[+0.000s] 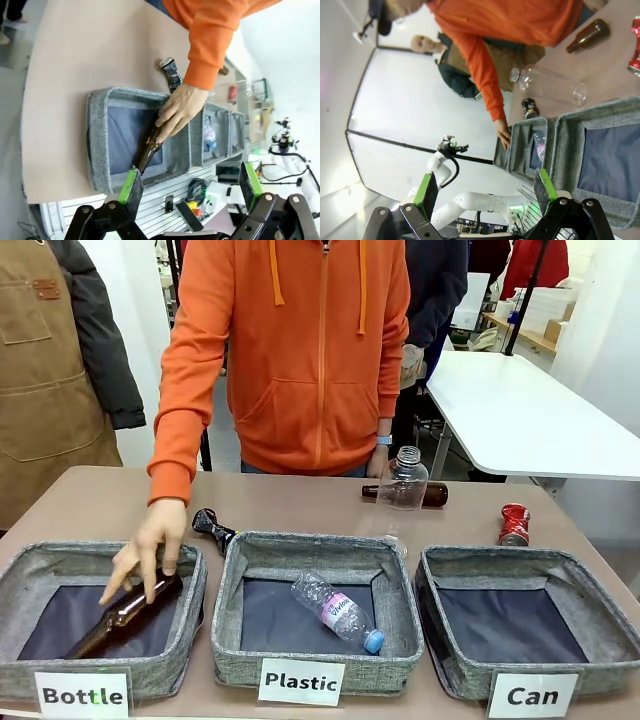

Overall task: Sort the can waste into the basket.
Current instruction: Pick up the can waste from the table and place it in the right Fabric basket.

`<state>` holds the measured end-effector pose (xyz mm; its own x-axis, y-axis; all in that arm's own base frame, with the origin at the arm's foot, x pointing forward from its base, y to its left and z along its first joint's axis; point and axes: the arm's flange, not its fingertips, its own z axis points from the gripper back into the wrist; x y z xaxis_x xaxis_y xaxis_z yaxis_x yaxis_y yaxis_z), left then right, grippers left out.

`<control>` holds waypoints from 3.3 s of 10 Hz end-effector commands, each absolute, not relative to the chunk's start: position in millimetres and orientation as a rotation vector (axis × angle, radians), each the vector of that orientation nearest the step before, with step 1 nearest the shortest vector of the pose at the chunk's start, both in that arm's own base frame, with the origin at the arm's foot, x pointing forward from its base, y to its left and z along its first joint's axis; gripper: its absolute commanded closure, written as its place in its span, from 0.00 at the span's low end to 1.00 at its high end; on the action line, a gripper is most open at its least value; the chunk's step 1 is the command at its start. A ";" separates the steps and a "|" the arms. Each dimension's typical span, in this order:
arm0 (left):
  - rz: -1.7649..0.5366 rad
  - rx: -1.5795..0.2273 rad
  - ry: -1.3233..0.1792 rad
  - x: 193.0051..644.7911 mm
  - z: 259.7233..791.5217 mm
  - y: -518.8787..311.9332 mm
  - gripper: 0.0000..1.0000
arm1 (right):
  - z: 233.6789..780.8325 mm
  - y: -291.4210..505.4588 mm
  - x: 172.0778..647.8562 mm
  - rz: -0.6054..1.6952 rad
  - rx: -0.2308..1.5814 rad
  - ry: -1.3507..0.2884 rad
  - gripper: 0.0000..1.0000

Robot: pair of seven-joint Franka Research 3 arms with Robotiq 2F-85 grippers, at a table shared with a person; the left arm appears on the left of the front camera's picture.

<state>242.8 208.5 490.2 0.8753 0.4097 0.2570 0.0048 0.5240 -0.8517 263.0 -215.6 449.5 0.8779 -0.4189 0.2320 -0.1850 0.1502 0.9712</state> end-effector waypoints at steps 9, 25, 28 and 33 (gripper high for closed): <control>0.194 -0.768 -0.132 358.5 516.6 66.2 0.00 | 450.9 -217.4 264.1 -0.154 1.430 -0.538 0.00; 0.600 -0.189 -0.076 537.2 364.2 -225.3 0.00 | 450.9 -217.4 264.1 -0.154 1.430 -0.538 0.00; 0.661 -0.143 -0.104 548.9 337.2 -228.7 0.00 | 450.9 -217.4 264.1 -0.154 1.430 -0.538 0.00; 0.697 -0.136 -0.110 552.9 305.7 -227.5 0.00 | 450.9 -217.4 264.1 -0.154 1.430 -0.538 0.00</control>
<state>549.8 -222.3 305.4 0.7802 0.6255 0.0100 -0.6155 0.7704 -0.1660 263.0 -215.7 449.7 0.8779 -0.4185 0.2327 -0.1853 0.1511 0.9710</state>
